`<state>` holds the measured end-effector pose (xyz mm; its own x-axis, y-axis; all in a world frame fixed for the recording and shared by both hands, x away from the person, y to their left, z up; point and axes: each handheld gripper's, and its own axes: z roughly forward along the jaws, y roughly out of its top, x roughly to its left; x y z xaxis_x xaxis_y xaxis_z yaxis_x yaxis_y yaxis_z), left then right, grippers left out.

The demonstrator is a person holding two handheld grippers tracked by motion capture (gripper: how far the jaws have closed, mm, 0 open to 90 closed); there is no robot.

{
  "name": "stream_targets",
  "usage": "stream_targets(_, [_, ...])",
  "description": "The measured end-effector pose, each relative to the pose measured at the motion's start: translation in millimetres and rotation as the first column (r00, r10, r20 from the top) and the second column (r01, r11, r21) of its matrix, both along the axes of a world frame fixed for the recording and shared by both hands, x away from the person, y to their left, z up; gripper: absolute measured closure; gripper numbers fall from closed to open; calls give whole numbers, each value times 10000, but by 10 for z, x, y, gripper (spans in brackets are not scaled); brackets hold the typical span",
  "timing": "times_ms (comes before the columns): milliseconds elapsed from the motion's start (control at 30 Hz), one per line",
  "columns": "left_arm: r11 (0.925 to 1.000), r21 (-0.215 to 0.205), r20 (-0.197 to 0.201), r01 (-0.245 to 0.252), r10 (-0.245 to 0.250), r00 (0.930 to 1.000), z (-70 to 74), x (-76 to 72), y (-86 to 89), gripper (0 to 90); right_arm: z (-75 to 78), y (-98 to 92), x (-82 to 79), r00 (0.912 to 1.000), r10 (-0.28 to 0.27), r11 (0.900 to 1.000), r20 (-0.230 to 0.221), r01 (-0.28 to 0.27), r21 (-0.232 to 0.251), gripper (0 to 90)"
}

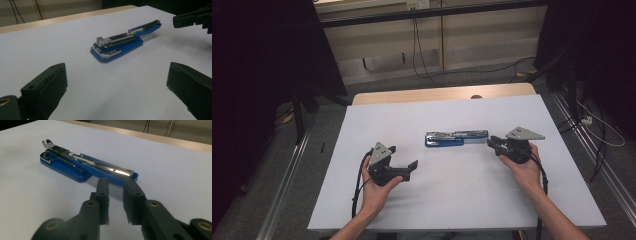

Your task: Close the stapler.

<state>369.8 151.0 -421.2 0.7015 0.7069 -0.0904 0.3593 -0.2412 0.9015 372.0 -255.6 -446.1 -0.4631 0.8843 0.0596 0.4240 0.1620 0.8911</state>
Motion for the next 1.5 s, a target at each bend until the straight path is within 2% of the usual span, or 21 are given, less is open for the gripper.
stream_targets(133, [9997,-1,-215,244,-244,9995,-6,74,-67,56,-6,7,6,10000,-35,9999,25,36,-98,900])
stream_targets(333, [9993,-186,-188,324,-327,9993,7,190,-150,65,-1,13,8,10000,-76,9999,3,76,-110,900])
stream_targets(433, [9989,1,-220,476,-476,9986,10,255,-204,79,4,11,4,10000,-64,9999,-5,64,-77,900])
stream_targets(500, [9984,179,-192,543,-540,9984,15,287,-233,128,3,8,2,10000,-72,10000,-30,72,-55,900])
stream_targets(600, [9992,9,-176,411,-411,9990,23,328,-255,165,0,5,4,9999,-93,9999,-66,92,-52,900])
stream_targets(700, [9983,-87,-438,570,-573,9974,57,392,-284,196,-8,7,9,10000,4,10000,-91,-4,-32,900])
stream_targets(767, [9981,-161,-417,595,-601,9973,68,420,-302,218,-7,12,10,10000,23,10000,-81,-24,-51,900])
stream_targets(833, [9970,-180,-580,754,-763,9954,63,465,-310,281,-6,9,12,10000,36,10000,-63,-37,-54,900])
stream_targets(900, [9973,-106,-773,724,-730,9943,53,510,-319,293,-10,5,11,9999,10,10000,-125,-11,-34,900])
stream_targets(1033, [9960,-77,-803,895,-899,9927,61,570,-373,399,-16,-7,20,9999,-74,10000,-153,74,-28,900])
stream_targets(1100, [9962,8,-692,868,-866,9938,82,588,-399,495,-20,-12,22,9999,-88,10000,-120,88,3,900])
stream_targets(1167, [9959,15,-753,907,-904,9931,97,620,-421,484,-27,-13,28,9999,-66,10000,-143,66,-20,900])
stream_targets(1333, [9949,-93,-857,1004,-1009,9912,98,731,-484,599,-43,-5,41,9997,-104,9999,-239,103,-52,900])
stream_targets(1400, [9953,22,-827,973,-968,9919,91,778,-496,627,-50,-8,43,9996,-120,9999,-275,118,-76,900])
stream_targets(1433, [9956,-16,-859,936,-934,9919,82,795,-499,669,-50,-11,42,9995,-117,9999,-287,115,-78,900])
stream_targets(1500, [9954,215,-725,935,-917,9931,66,825,-502,730,-42,-15,38,9995,-138,9999,-267,136,-78,900])
